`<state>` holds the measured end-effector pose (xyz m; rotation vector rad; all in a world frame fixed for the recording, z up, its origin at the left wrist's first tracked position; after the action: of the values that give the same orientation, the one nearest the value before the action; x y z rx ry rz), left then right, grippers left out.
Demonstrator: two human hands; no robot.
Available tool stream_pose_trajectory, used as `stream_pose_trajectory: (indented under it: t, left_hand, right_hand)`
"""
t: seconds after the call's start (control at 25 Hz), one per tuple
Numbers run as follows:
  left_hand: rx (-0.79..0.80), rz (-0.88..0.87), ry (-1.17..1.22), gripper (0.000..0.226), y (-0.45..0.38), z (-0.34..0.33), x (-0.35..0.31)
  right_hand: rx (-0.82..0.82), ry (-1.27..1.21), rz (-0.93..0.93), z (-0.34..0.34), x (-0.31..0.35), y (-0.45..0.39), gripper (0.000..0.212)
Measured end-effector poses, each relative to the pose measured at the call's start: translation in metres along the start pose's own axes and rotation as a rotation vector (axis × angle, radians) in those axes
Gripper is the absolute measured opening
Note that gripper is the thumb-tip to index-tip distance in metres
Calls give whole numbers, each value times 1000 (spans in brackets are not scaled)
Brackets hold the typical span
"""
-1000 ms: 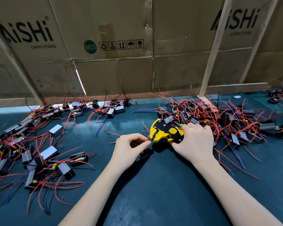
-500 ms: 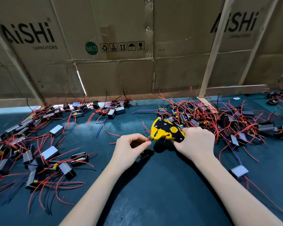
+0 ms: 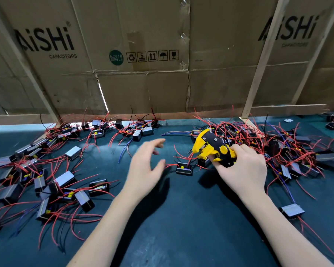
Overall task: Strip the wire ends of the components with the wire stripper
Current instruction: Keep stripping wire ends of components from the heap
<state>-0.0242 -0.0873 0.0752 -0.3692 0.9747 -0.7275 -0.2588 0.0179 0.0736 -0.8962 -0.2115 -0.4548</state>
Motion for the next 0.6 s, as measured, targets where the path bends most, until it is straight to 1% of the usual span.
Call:
stream_pose_trajectory:
  t: [0.08,0.12,0.16,0.2,0.28,0.32,0.36,0.4,0.44,0.48,0.52,0.6]
  left_hand:
    - [-162,29,-183,44,-10,41,16]
    - [-239,74,-282,37,-13,64,29]
    - [-310,139,-373,31,-13,87,43]
    - [-369,225,-441,25,-10,107,59]
    - [-447,403,-516,19,1,139,89]
    - [-465,471,-527,17,7,148,99]
    - [-470,515,-523,16,11,152,107]
    - [-465,532,-508,16,12,151,111]
    - [-451,528,-487,16,11,147,111]
    - [-432,510,-465,17,9,141,110]
    - [-413,486,-444,18,6,135,109]
    - [-383,435,-412,21,1,121,104]
  right_hand:
    - [51,-212,-60,1,2,0,45]
    - [115,-389,-101,-3,4,1,47]
    - [215,-597,-150,-11,7,3,50]
    - [359,-821,-208,-22,14,7,54]
    - [785,-1264,-338,-44,41,30,62]
    - [1001,-1391,-393,-50,56,45,65]
    - [1158,-1445,-425,-54,66,58,64]
    - [1241,-1451,-447,-59,71,68,61]
    - [1270,-1439,-475,-64,72,74,59]
    - [1258,-1430,-522,-70,71,76,57]
    - [1205,-1427,-576,-75,68,75,54]
    - [1039,-1433,-676,-81,55,65,47]
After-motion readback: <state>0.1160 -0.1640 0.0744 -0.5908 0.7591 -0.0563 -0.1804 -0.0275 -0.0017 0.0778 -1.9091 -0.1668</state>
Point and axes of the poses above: each hand's wrist, its own y-axis away from the middle knuckle, its own z-axis out of the back of the hand, x = y × z, the point moved 10 cm from there along -y, towards the middle knuckle, and after that the axes turned 2 degrees about -x, right-handed, at the moved point
